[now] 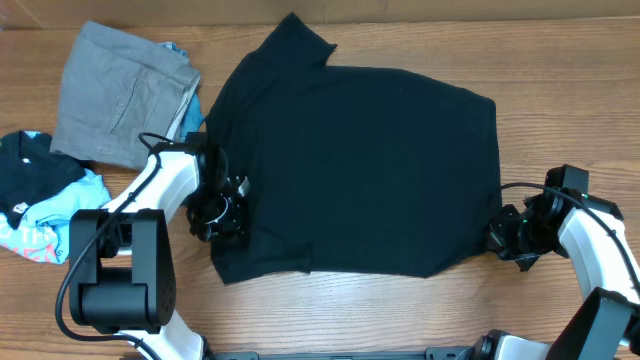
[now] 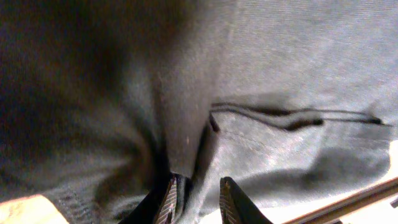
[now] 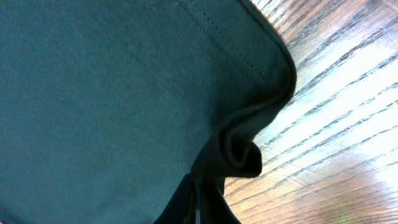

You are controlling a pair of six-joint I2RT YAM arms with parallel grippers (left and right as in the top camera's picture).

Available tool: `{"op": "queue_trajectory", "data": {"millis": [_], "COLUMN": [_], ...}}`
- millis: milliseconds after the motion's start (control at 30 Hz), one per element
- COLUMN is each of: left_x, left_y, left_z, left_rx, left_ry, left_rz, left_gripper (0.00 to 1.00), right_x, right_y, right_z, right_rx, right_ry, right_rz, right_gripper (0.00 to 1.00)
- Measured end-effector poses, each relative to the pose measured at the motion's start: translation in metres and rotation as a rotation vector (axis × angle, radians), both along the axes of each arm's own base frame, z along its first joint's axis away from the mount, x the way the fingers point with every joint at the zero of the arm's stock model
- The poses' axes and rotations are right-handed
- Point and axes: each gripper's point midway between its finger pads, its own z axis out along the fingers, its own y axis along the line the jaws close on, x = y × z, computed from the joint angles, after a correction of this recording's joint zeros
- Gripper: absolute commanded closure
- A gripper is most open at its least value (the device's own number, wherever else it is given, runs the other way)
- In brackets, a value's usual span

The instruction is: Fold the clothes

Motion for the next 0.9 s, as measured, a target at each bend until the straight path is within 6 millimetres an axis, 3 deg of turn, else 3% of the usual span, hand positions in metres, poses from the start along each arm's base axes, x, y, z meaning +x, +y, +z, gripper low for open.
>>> {"op": "queue_trajectory", "data": {"millis": [167, 400, 467, 600, 767, 900], "left_x": [0.014, 0.024, 0.022, 0.010, 0.002, 0.002], "left_y": [-0.001, -0.003, -0.004, -0.005, -0.006, -0.007], "left_z": [0.007, -0.002, -0.008, -0.016, -0.013, -0.004], "left_rx": [-0.002, -0.004, -0.005, -0.005, -0.016, -0.016], "left_ry": [-0.039, -0.098, -0.102, -0.076, -0.041, -0.021], "left_rz": [0.000, -0.008, -0.012, -0.021, -0.025, -0.025], "left_gripper": [0.66, 0.64, 0.69, 0.94, 0.92, 0.96], "right_x": [-0.001, -0.001, 0.000, -0.001, 0.000, 0.000], "right_y": [0.000, 0.000, 0.000, 0.000, 0.000, 0.000], "right_z": [0.000, 0.000, 0.000, 0.000, 0.000, 0.000], "right_rx": [0.001, 0.000, 0.001, 0.000, 0.000, 0.000], "right_ry": [0.002, 0.002, 0.002, 0.002, 0.002, 0.002], "right_rz": [0.000, 0.000, 0.000, 0.000, 0.000, 0.000], "right_gripper": [0.96, 0.96, 0.96, 0.96, 0.96, 0.96]}}
